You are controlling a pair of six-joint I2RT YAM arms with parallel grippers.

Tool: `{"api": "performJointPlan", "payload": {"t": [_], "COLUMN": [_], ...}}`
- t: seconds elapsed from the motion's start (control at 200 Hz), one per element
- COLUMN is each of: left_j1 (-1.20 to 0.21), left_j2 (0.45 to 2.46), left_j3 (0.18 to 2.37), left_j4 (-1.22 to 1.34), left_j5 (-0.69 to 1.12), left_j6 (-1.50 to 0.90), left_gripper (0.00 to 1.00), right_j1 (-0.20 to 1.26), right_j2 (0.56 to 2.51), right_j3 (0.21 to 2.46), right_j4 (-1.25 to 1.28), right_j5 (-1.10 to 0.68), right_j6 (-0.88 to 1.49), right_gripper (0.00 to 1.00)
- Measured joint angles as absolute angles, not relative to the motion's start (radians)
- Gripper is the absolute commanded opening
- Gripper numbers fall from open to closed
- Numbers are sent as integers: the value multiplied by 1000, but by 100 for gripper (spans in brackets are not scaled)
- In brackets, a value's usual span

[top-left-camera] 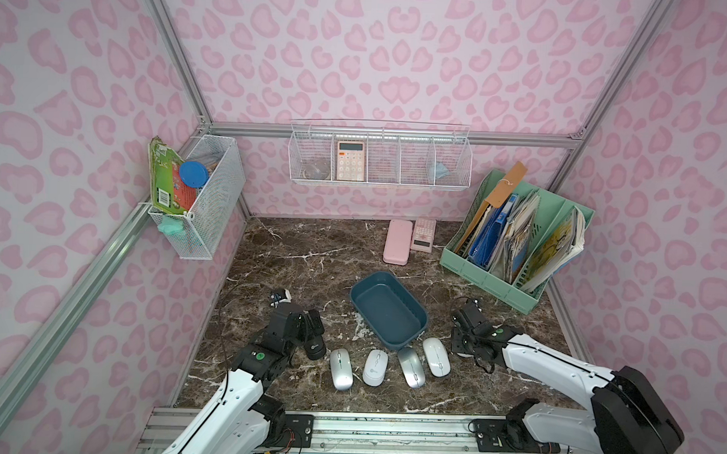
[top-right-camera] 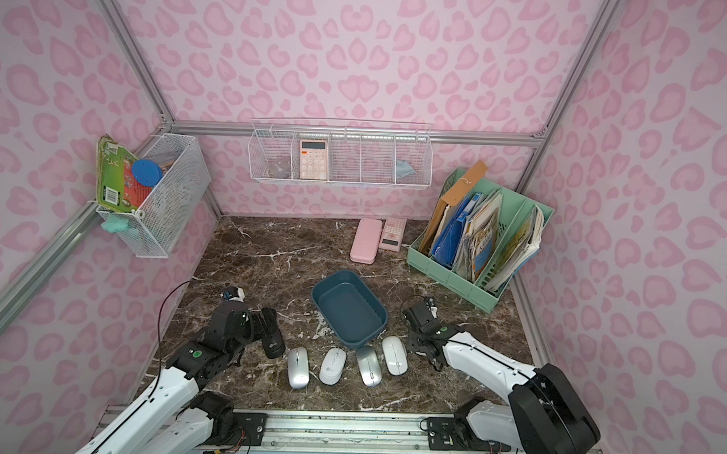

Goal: Take out the mouse from the storage box
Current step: Place the mouse at the center of the board.

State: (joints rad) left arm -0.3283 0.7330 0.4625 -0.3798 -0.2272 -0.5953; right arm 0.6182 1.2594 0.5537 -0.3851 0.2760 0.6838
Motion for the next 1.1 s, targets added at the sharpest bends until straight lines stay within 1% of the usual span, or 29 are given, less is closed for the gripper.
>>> {"api": "performJointPlan", "payload": {"t": [0.19,0.365,0.405,0.83,1.1], "left_j1": [-329,-332,-333,-339,-340], "left_j2": [734,737,737,724,698], "left_j3": [463,463,463,463,469], "left_j4": [-379,-379,-379,-379,-391], "left_j5": [-230,-231,-231,-233,-233], "left_j6": [-595,-595,-594,-592,-592], "left_gripper": [99,99,99,99,99], "right_j1": [615,615,615,615,651], "right_j2": [1293,1295,1295,1256,1171], "right_j3": [568,572,574,595,629], "right_j4": [-374,-369,-370,-384,-403], "right_j5": [257,251,250,250,284], "right_j6": [675,669,668,659,651], "right_gripper": [65,77,79,80,81]}}
